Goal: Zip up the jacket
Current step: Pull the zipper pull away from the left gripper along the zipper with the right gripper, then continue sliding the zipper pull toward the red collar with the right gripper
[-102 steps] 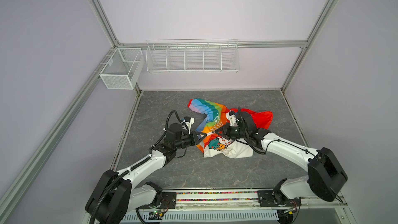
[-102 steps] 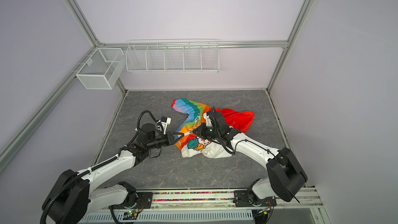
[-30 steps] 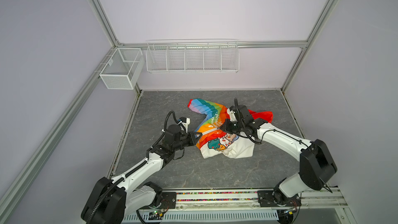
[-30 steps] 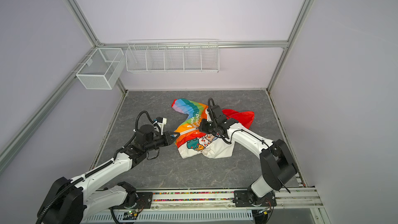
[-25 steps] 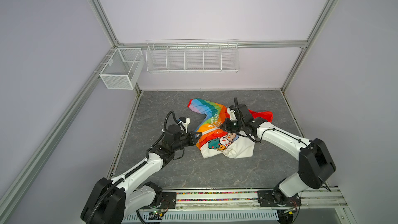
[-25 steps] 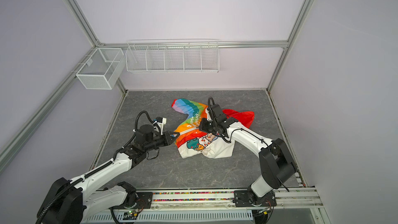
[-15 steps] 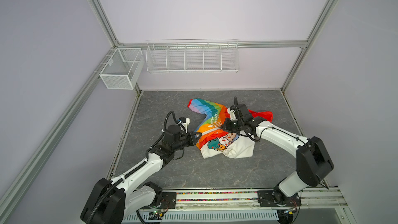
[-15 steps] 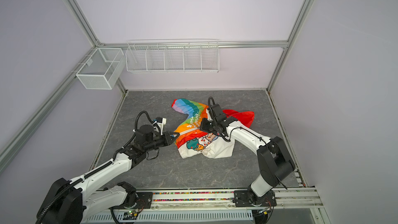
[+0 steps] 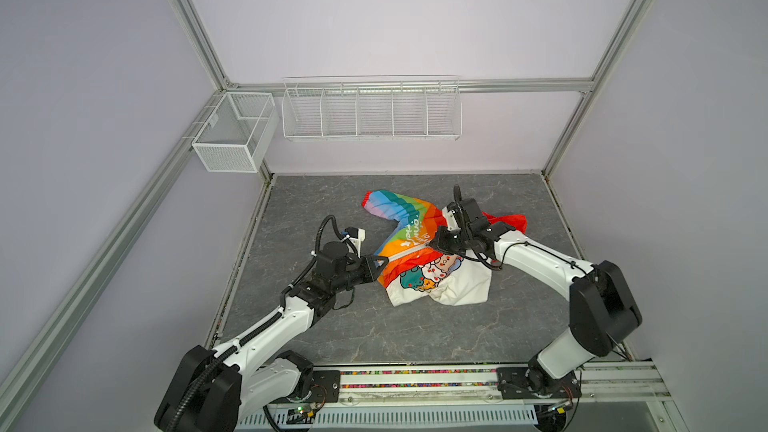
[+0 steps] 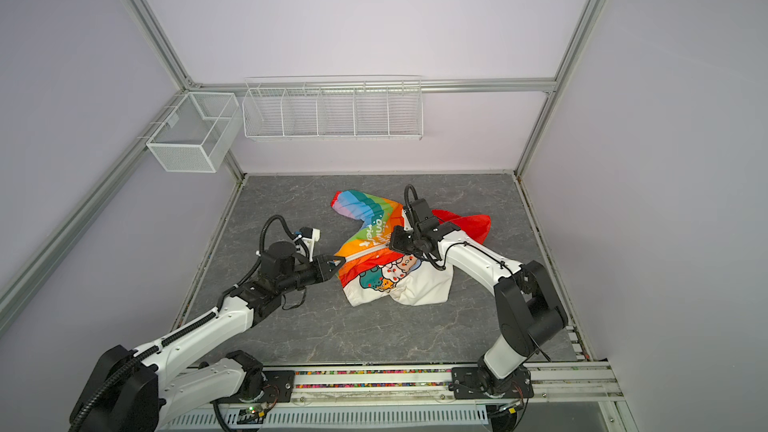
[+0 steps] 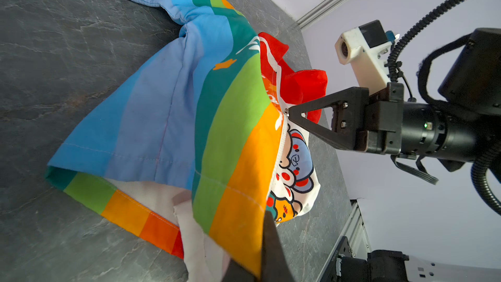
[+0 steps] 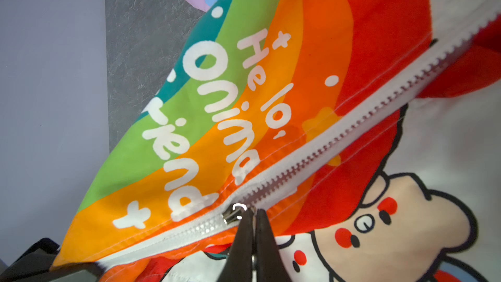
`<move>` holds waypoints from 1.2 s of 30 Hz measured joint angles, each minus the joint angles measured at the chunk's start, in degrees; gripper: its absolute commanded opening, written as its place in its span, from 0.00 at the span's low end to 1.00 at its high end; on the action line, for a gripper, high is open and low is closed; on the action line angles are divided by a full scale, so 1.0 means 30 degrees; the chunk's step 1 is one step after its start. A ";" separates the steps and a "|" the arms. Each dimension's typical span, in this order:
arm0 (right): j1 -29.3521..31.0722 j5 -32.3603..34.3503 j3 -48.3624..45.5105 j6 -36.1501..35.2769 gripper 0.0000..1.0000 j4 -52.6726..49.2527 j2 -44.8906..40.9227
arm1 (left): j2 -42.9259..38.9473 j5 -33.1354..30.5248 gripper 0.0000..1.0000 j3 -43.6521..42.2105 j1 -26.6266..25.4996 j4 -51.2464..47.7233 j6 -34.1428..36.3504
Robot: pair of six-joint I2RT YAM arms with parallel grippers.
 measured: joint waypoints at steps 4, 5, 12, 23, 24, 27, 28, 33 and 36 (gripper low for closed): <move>-0.0211 0.0029 0.0087 -0.0131 0.07 -0.0015 0.0066 | 0.0000 0.0000 0.00 0.0000 0.0015 0.0000 0.0000; -0.0291 0.0022 0.0124 -0.0153 0.07 -0.0022 0.0080 | 0.0000 0.0000 0.00 0.0000 0.0015 0.0007 0.0000; -0.0736 0.0051 0.0459 -0.0328 0.06 -0.0299 0.0328 | 0.0000 0.0000 0.00 0.0000 0.0015 0.0007 0.0000; -0.1392 0.0095 0.0911 -0.0634 0.07 -0.0590 0.0678 | 0.0000 0.0000 0.00 -0.0102 0.0015 0.0022 0.0000; -0.1457 0.0102 0.0947 -0.0648 0.07 -0.0634 0.0707 | 0.0000 0.0000 0.00 -0.0102 0.0015 0.0022 0.0000; -0.1632 0.0102 0.0984 -0.0743 0.06 -0.0758 0.0721 | 0.0000 0.0000 0.00 -0.0109 0.0015 0.0015 0.0000; -0.1698 0.0095 0.1020 -0.0765 0.06 -0.0838 0.0750 | 0.0000 0.0000 0.00 -0.0109 0.0022 0.0022 0.0000; -0.2004 0.0058 0.1239 -0.0845 0.07 -0.0998 0.1005 | 0.0000 0.0000 0.00 -0.0204 0.0022 0.0036 -0.0007; -0.2200 0.0029 0.1260 -0.0911 0.07 -0.1020 0.1078 | 0.0000 0.0000 0.00 -0.0262 0.0022 0.0022 -0.0007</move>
